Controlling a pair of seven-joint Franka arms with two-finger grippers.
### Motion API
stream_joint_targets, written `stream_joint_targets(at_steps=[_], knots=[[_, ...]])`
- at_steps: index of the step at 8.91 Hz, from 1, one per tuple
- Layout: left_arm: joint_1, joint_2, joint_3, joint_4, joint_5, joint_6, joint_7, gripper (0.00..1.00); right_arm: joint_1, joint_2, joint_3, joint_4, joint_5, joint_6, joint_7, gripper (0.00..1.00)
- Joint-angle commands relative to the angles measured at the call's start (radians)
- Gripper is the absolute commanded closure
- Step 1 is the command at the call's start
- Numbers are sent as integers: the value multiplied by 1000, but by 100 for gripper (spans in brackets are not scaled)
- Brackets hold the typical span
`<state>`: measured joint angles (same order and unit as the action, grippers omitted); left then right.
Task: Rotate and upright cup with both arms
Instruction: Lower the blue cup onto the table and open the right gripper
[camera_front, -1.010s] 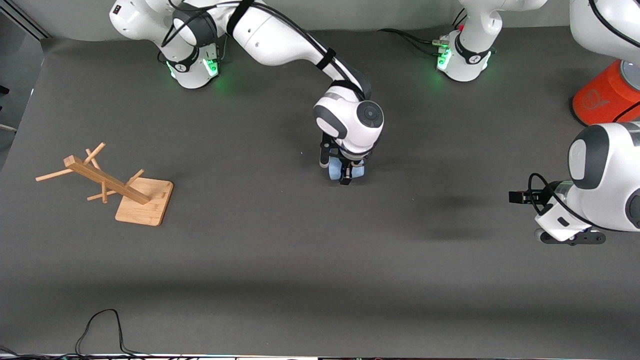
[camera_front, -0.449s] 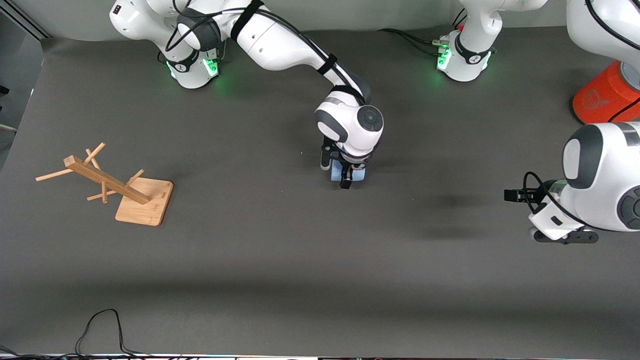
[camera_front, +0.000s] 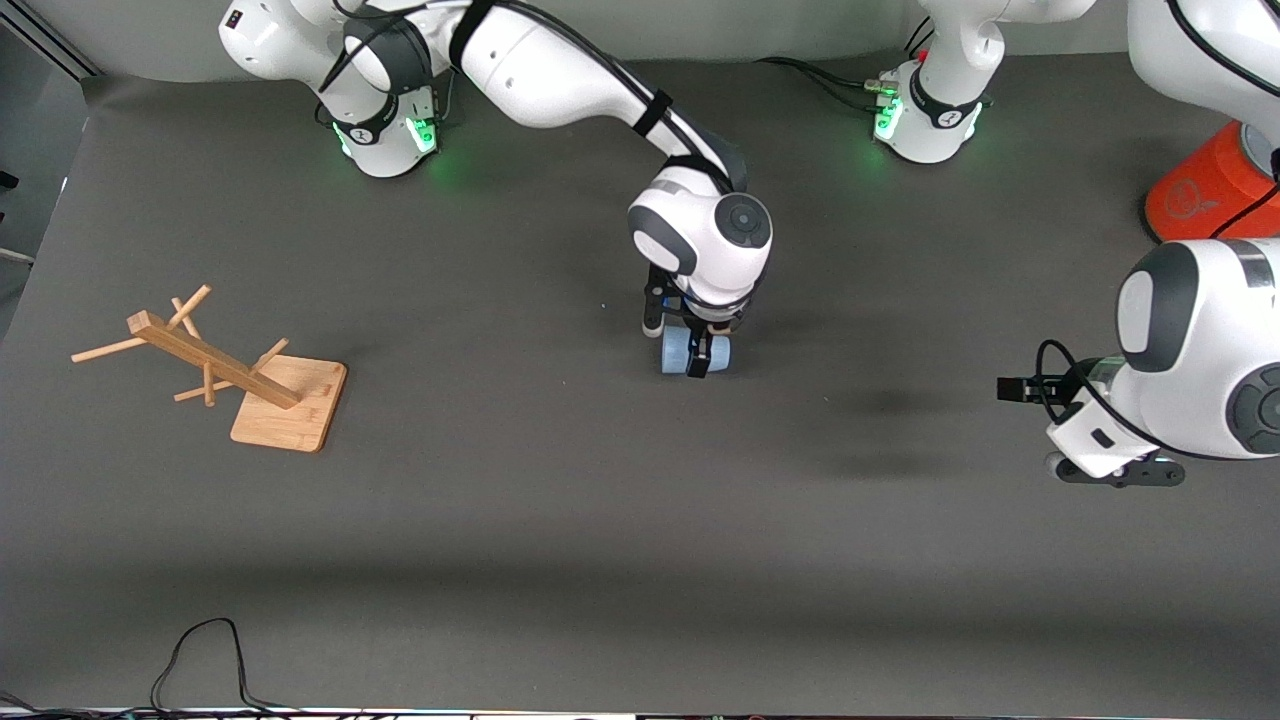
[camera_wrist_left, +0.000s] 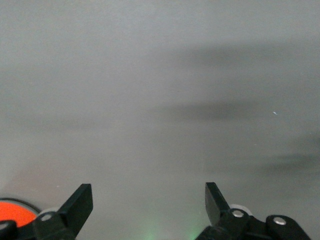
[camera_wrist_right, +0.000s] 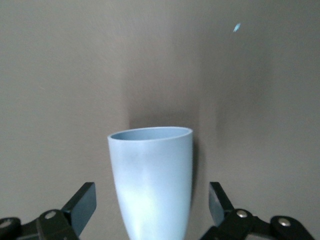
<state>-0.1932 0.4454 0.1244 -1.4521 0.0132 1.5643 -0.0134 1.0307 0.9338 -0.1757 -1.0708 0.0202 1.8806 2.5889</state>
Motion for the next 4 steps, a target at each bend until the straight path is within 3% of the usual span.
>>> stream_joint_targets(at_steps=[1, 4], knots=[[-34, -48, 3, 9, -15, -47, -26, 0, -56, -171, 5, -29, 67, -162, -172, 0], [-84, -74, 0, 9, -21, -41, -25, 2, -148, -350, -7, -52, 67, -381, -555, 0]])
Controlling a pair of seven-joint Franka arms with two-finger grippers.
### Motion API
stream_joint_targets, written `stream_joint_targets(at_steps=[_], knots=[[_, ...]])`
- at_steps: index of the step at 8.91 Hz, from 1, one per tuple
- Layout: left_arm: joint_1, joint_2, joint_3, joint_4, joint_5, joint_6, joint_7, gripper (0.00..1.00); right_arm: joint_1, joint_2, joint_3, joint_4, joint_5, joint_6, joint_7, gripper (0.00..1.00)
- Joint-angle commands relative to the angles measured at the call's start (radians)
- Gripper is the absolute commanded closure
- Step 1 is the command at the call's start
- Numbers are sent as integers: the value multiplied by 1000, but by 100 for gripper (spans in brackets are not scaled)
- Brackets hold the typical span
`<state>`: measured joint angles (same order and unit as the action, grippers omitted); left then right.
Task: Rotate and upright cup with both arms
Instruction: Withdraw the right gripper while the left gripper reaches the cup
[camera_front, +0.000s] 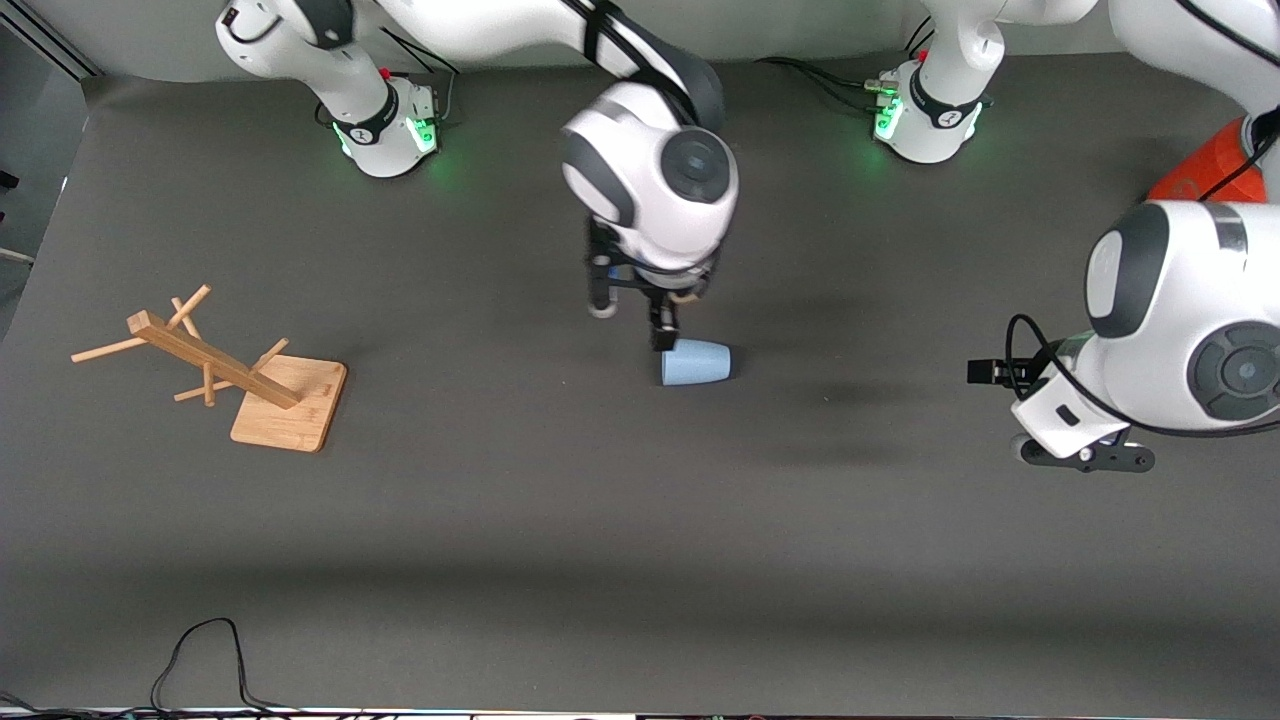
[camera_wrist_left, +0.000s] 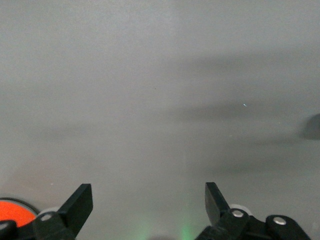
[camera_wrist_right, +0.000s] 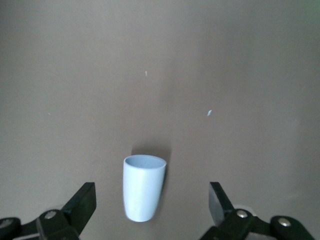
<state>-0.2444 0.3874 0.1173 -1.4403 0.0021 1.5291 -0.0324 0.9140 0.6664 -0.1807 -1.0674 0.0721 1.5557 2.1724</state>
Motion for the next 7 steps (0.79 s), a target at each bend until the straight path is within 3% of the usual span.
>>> stream_joint_targets(at_steps=[1, 4, 5, 7], knots=[[-45, -18, -17, -2, -36, -7, -27, 0, -91, -134, -2, -69, 15, -104, -263, 0], [-58, -25, -109, 14, -82, -1, -189, 0, -264, -260, -3, -95, 15, -212, -686, 0], [-68, -22, -163, 14, -74, 37, -280, 0, -341, -328, 0, -153, 12, -212, -861, 0], [-200, 4, -183, 14, -24, 81, -506, 0, -510, -451, 12, -279, 11, -194, -1186, 0]])
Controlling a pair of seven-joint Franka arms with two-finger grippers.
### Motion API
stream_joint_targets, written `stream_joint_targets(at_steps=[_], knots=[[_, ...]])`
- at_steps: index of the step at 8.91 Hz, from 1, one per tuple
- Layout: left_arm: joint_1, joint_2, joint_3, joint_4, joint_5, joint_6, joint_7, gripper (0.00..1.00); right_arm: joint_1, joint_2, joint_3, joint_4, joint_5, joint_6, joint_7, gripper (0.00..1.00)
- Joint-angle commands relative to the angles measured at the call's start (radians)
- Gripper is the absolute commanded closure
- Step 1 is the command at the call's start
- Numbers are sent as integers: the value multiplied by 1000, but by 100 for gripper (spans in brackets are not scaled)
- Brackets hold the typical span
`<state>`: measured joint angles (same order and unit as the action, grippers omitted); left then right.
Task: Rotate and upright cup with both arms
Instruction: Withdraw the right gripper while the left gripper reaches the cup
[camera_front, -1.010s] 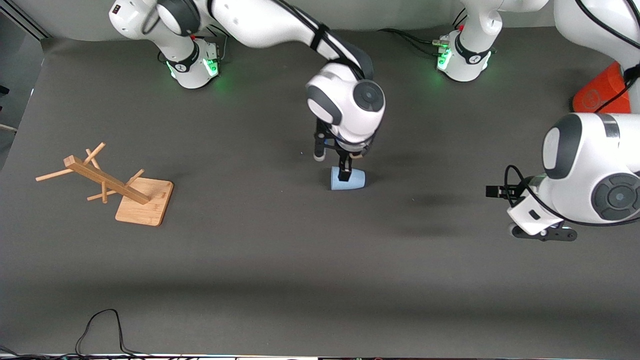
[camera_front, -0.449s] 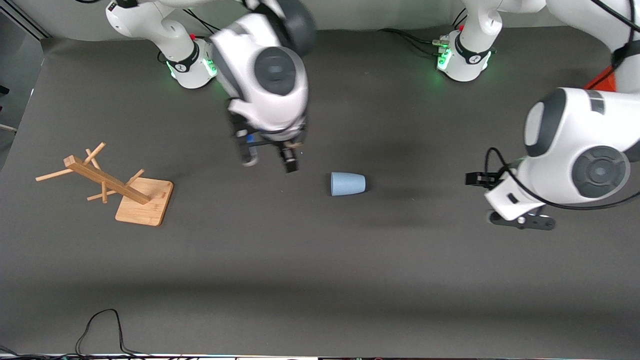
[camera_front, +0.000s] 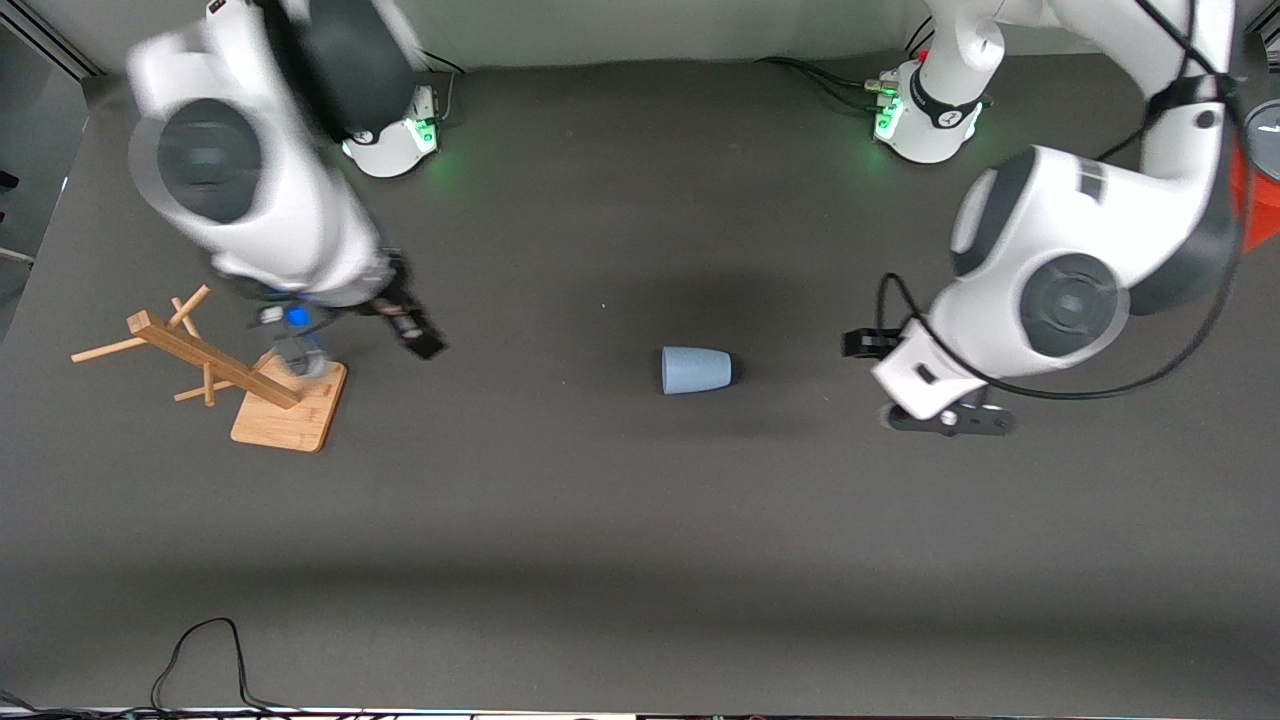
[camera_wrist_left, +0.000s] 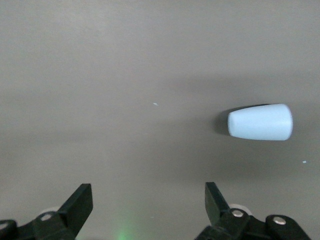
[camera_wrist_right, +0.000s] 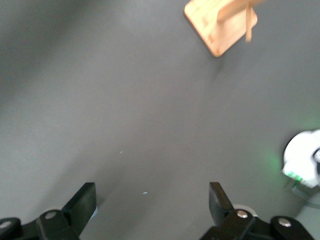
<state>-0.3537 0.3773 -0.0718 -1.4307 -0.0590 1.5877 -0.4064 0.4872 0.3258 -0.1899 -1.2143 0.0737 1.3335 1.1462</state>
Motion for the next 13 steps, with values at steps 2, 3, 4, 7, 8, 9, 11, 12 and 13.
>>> stream_joint_targets(at_steps=[2, 3, 4, 7, 8, 9, 11, 12, 13], knots=[[-238, 102, 6, 56, 154, 28, -295, 0, -215, -207, 24, -244, 11, 100, -485, 0], [-313, 186, 9, 149, 212, 6, -355, 0, -279, -259, 50, -319, 12, 160, -602, 0], [-370, 265, 10, 249, 287, -42, -371, 0, -362, -292, 102, -370, 11, 194, -687, 0], [-479, 449, 15, 407, 512, -49, -365, 0, -456, -304, 121, -386, 8, 242, -976, 0], [-502, 498, 17, 447, 550, -41, -362, 1, -464, -306, 121, -386, 5, 254, -1031, 0], [-510, 541, 15, 479, 585, -25, -362, 1, -464, -303, 119, -380, -2, 262, -1095, 0], [-521, 572, 18, 484, 625, 23, -312, 3, -453, -304, 119, -373, -57, 265, -1128, 0], [-521, 600, 18, 483, 637, 66, -310, 6, -452, -306, 119, -370, -57, 265, -1131, 0], [-521, 620, 18, 481, 651, 92, -299, 6, -452, -306, 118, -367, -57, 265, -1167, 0]])
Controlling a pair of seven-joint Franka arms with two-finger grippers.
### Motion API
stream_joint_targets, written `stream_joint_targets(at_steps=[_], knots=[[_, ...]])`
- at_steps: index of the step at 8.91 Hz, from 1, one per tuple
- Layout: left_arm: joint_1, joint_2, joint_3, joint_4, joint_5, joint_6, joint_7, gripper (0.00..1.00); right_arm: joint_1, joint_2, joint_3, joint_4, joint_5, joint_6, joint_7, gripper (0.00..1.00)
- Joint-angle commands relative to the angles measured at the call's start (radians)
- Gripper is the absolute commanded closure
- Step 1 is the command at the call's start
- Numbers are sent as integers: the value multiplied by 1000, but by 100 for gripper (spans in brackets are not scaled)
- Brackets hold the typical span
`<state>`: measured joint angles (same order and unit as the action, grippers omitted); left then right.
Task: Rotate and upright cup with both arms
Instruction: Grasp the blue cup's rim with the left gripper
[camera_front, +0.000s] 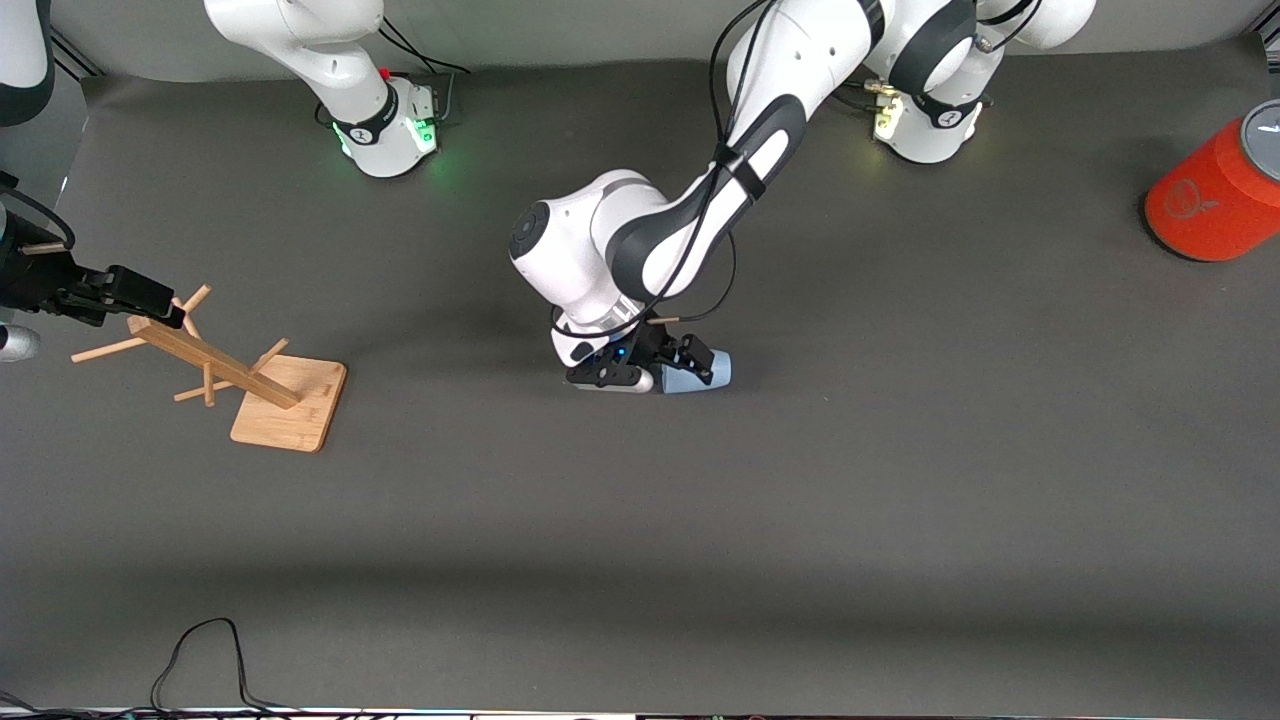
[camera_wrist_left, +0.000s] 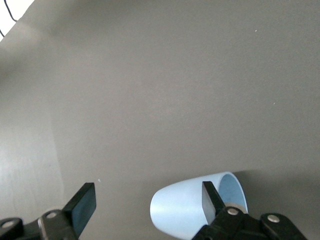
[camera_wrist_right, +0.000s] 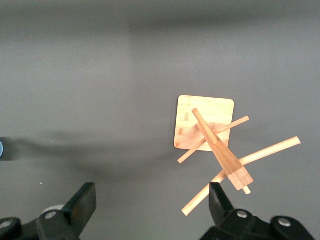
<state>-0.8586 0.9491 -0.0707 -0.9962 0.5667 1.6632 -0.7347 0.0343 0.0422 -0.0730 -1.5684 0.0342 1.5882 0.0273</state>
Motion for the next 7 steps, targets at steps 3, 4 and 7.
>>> stream_joint_targets(at_steps=[3, 4, 7], knots=[[-22, 88, 17, 36, 30, 42, 40, 6, 1, -25, -2, -13, -19, 9, -53, 0], [-22, 92, 17, 27, 45, 43, 66, 9, 1, -25, -2, -13, -19, 9, -53, 0], [-22, 88, 16, -2, 76, 21, 184, 62, -1, -21, -4, -13, -17, 10, -55, 0]])
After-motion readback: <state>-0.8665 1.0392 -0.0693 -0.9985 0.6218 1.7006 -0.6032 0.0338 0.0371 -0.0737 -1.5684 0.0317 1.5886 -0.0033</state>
